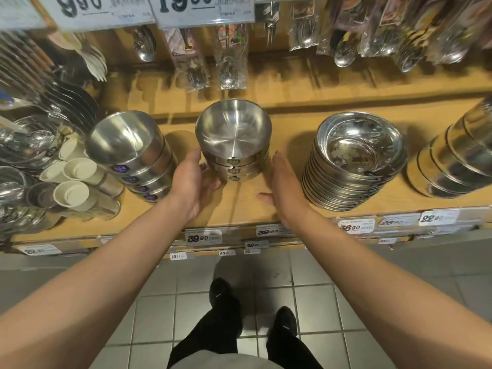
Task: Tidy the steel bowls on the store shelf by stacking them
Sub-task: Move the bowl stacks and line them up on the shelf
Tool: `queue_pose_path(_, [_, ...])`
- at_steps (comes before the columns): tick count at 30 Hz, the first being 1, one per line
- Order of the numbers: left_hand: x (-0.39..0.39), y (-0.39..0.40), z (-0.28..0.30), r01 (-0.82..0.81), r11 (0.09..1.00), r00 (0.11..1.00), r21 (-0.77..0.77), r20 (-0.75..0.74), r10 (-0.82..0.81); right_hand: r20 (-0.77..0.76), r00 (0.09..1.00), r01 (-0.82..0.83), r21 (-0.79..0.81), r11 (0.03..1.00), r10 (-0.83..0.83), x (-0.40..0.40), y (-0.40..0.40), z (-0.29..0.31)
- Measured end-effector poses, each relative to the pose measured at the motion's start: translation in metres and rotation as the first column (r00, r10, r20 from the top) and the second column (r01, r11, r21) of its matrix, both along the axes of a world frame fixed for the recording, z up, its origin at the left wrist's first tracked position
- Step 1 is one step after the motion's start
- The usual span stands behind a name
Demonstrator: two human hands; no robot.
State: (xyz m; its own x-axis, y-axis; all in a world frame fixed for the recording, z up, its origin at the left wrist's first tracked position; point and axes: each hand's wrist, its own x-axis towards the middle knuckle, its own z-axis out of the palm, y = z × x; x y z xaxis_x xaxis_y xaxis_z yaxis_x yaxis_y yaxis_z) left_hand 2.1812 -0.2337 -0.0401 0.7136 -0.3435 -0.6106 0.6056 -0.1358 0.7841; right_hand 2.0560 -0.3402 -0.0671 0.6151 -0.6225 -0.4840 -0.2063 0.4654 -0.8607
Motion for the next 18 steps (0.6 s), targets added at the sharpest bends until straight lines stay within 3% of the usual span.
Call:
queue_pose_path(5, [-0.041,0.020,0.006,0.065,0.997,0.998,0.043,-0.021,-0.064,-0.082,0.995,-0.065,-0.032,0.997,0.062,-0.058,0.017,-0.006])
queue_pose_path(10, [-0.093,0.040,0.013,0.199,0.978,0.977,0.064,-0.089,-0.193,-0.120,0.991,-0.042,0.074,0.996,0.051,-0.134,0.017,0.015])
queue_pose_path(18, [-0.179,-0.010,0.056,0.447,0.894,0.893,-0.024,-0.046,-0.448,-0.105,0.924,0.373,0.025,0.928,-0.369,-0.278,-0.037,0.083])
